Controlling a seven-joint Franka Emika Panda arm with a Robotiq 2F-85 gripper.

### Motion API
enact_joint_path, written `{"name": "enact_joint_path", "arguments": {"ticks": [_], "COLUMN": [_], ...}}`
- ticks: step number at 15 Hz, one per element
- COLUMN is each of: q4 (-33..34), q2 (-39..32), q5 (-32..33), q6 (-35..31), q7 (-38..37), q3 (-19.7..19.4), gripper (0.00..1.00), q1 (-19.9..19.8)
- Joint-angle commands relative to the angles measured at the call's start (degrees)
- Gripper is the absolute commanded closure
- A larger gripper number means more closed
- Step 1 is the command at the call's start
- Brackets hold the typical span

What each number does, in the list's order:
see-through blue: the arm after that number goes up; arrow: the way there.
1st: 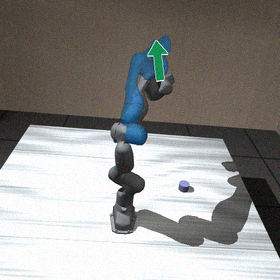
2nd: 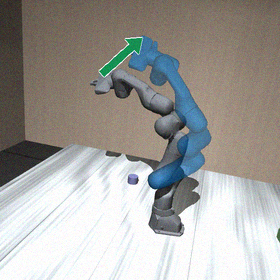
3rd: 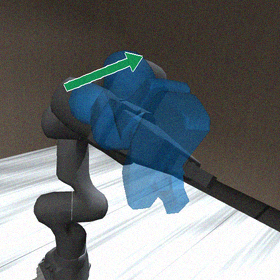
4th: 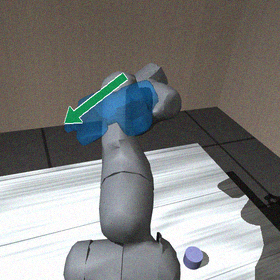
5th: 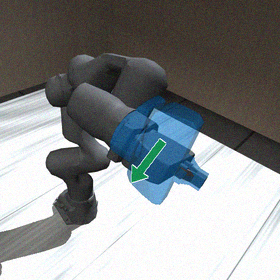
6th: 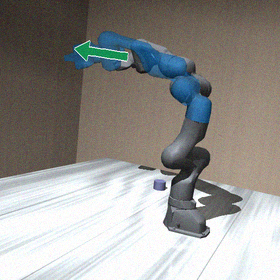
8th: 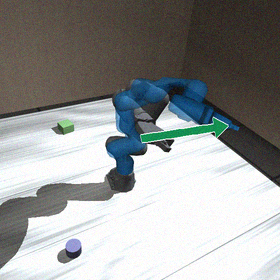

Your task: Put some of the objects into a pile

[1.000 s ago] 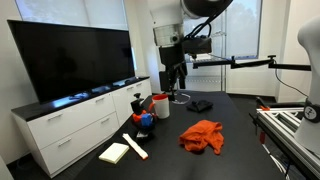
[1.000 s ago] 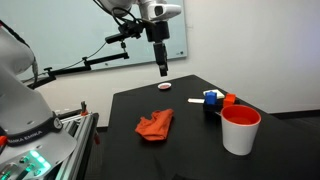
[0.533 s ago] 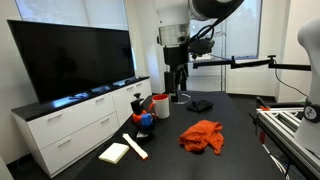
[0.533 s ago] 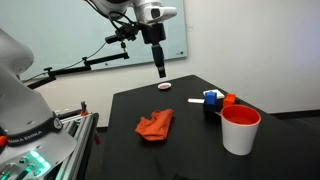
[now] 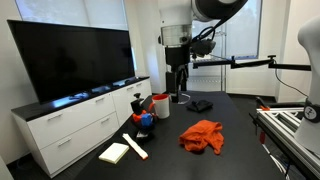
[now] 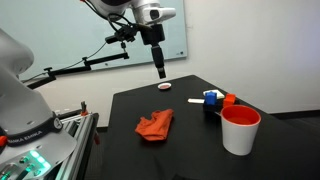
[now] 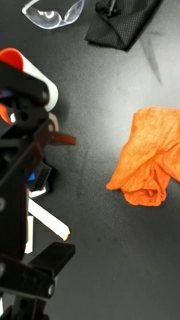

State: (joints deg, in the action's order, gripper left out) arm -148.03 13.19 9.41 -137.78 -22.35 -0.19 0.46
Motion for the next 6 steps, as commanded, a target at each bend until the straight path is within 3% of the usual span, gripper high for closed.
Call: {"name": "enact_joint_path", "arguments": {"ticks": [1, 6], "q4": [-1.3, -1.3], "q2": [2.4, 2.4], "q5": [-1.8, -1.8], "q6": [-1.3, -1.4], "q7": [2.7, 2.5], "q3": [0.7, 0.7], "gripper": [0.0, 0.0], "q1": [-1.0, -1.0]}}
